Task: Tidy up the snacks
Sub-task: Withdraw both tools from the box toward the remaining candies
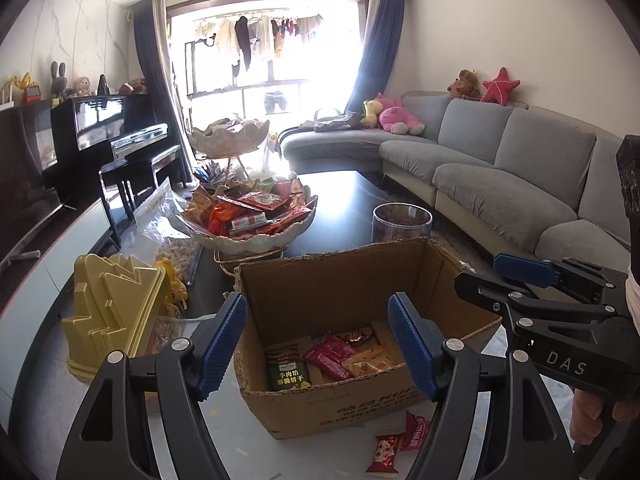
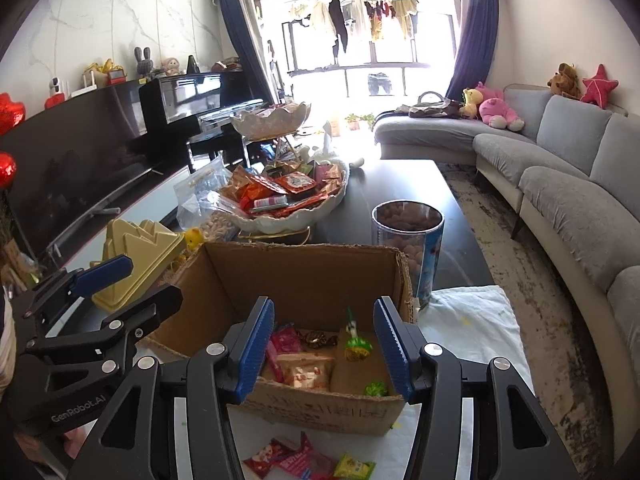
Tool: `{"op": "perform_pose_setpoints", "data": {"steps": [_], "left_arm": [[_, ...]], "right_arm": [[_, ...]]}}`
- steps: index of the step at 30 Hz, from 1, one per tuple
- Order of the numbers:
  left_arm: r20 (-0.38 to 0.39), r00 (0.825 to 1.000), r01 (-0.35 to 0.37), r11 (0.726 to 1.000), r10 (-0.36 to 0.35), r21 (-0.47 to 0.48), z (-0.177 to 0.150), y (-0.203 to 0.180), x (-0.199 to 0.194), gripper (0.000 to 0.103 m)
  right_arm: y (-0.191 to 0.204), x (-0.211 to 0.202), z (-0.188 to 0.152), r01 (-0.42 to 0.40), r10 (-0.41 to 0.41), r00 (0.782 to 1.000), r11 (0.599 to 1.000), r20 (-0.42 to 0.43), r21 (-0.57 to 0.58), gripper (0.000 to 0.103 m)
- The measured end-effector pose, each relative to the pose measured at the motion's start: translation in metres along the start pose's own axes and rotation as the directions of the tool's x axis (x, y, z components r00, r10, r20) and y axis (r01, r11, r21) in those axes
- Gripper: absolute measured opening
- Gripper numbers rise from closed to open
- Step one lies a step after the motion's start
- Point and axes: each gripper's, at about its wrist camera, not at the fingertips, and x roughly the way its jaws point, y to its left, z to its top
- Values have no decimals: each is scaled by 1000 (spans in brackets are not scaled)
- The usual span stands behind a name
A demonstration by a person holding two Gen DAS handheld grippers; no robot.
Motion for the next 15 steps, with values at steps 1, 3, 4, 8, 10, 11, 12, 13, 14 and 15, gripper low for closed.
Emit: {"op": "perform_pose_setpoints", "data": {"steps": [1,3,4,8,10,11,12,13,14,15], "left_arm": [[2,1000,1,1000,-1,-1,-1,-1,-4,74],[8,1000,3,1000,-3,-4,-3,-1,-12,75],[11,1000,4,1000,-4,-4,-4,-2,-16,75],[25,1000,6,1000,-6,1,-8,-5,-32,77],[33,999,6,1000,-7,7,-11,-7,-39,78],[35,999,6,1000,-6,8,-12,-8,-42,78],[37,999,6,1000,-7,10,-14,-9,-45,78],[37,999,8,1000,-8,11,-16,-10,-48,78],[37,999,9,1000,-9,13,-18,-11,-50,78],[36,999,10,1000,-10,14,-19,-12,-52,78]], "right_arm": [[0,-3,-1,0,0,1000,1000,4,-3,53],[2,-11,-3,-2,2,1000,1000,13,-7,53],[2,-15,-5,-1,1,1000,1000,18,-8,53],[3,-28,-11,-1,1,1000,1000,30,-11,53],[4,-33,-14,-4,5,999,1000,34,-16,53],[4,-36,-15,-4,5,999,1000,35,-17,53],[4,-38,-17,-6,6,999,1000,36,-18,53],[5,-41,-19,-6,7,999,1000,36,-19,53],[5,-43,-21,-5,6,999,1000,36,-20,53],[6,-45,-23,-5,5,999,1000,36,-19,53]]}}
